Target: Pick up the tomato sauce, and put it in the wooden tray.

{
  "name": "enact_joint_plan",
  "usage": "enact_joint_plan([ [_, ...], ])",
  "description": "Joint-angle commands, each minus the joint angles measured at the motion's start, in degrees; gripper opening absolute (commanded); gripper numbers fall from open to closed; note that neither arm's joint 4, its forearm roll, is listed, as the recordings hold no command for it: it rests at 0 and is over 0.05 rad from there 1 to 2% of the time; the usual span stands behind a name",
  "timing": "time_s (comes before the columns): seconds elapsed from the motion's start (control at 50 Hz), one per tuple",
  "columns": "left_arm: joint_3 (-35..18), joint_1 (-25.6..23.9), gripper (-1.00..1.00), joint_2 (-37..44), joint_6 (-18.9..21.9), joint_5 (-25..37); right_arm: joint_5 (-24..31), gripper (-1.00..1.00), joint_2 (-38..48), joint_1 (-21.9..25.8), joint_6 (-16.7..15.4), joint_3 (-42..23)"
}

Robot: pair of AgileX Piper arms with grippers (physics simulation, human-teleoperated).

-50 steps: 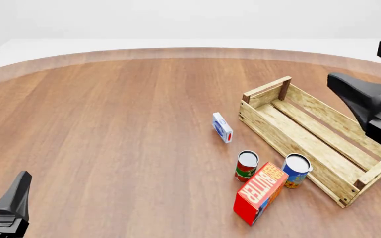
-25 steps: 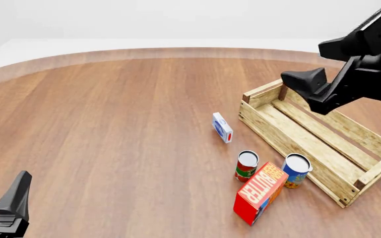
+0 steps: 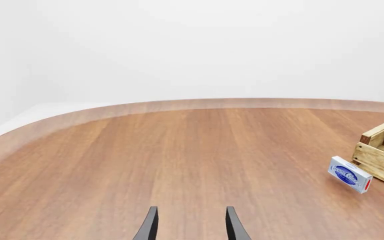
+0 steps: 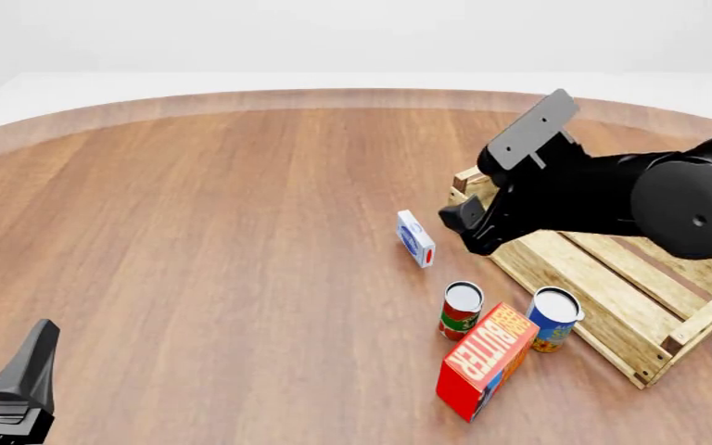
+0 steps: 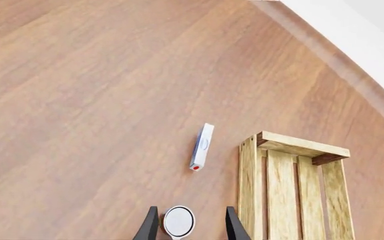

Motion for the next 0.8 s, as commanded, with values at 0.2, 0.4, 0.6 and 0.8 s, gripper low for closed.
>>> enact_joint_plan([
  [0.2, 0.0, 0.0, 1.0, 0.0, 0.0, 0.0, -7.7, 1.0, 10.1, -2.8, 3.3, 5.9],
  [0.4, 0.0, 0.0, 1.0, 0.0, 0.0, 0.0, -7.7, 1.0, 10.4, -3.0, 3.5, 5.6],
  [0.6, 0.0, 0.0, 1.0, 0.0, 0.0, 0.0, -11.5, 1.0, 14.8, -4.1, 4.8, 7.8],
  [0.8, 0.0, 0.0, 1.0, 0.0, 0.0, 0.0, -13.7, 1.0, 15.6, -3.5, 5.3, 10.0],
])
